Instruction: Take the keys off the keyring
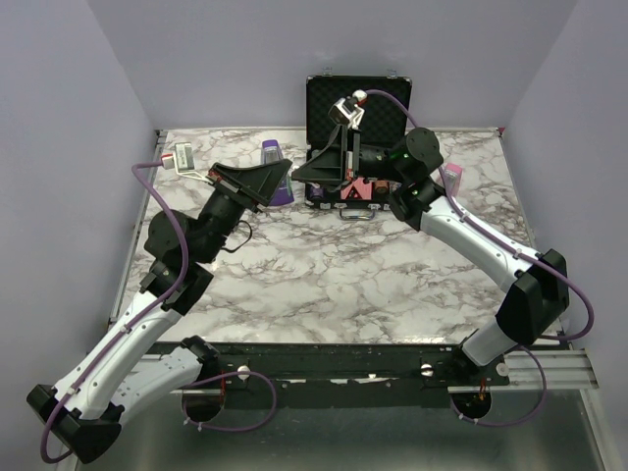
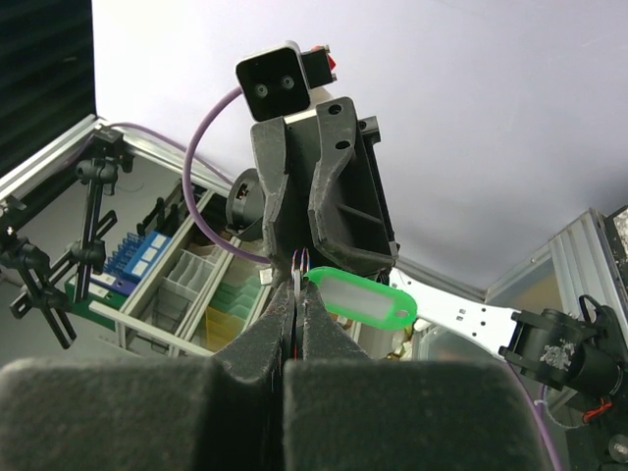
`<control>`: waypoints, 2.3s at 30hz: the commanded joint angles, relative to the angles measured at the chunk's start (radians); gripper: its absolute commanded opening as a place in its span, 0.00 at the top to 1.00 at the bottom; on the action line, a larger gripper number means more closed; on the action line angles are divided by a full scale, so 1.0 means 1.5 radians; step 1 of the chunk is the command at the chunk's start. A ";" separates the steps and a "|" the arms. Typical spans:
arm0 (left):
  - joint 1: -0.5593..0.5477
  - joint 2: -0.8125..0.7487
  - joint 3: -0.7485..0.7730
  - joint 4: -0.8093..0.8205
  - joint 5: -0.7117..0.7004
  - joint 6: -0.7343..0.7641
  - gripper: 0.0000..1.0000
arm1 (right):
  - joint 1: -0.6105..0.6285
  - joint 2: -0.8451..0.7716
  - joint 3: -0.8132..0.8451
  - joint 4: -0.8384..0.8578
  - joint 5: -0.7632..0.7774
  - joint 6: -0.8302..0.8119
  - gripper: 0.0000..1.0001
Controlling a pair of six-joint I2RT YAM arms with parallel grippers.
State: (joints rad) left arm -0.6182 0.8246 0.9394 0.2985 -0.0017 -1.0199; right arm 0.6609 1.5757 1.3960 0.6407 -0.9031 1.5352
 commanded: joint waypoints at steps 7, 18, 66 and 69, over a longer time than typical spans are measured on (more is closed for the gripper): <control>-0.006 -0.003 0.009 -0.005 -0.014 0.015 0.99 | 0.011 -0.015 0.023 -0.007 -0.017 -0.018 0.99; -0.006 0.016 0.068 -0.132 0.041 0.042 1.00 | 0.014 -0.018 0.034 -0.052 -0.024 -0.053 0.99; 0.009 0.177 0.387 -0.454 0.299 0.192 0.75 | 0.024 -0.021 0.077 -0.235 -0.066 -0.208 0.99; 0.034 0.179 0.407 -0.454 0.296 0.189 0.57 | 0.024 -0.021 0.079 -0.235 -0.063 -0.210 0.99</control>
State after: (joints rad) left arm -0.5926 1.0763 1.5002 -0.3401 0.3851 -0.7303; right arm 0.6781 1.5272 1.4960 0.3340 -1.0492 1.2472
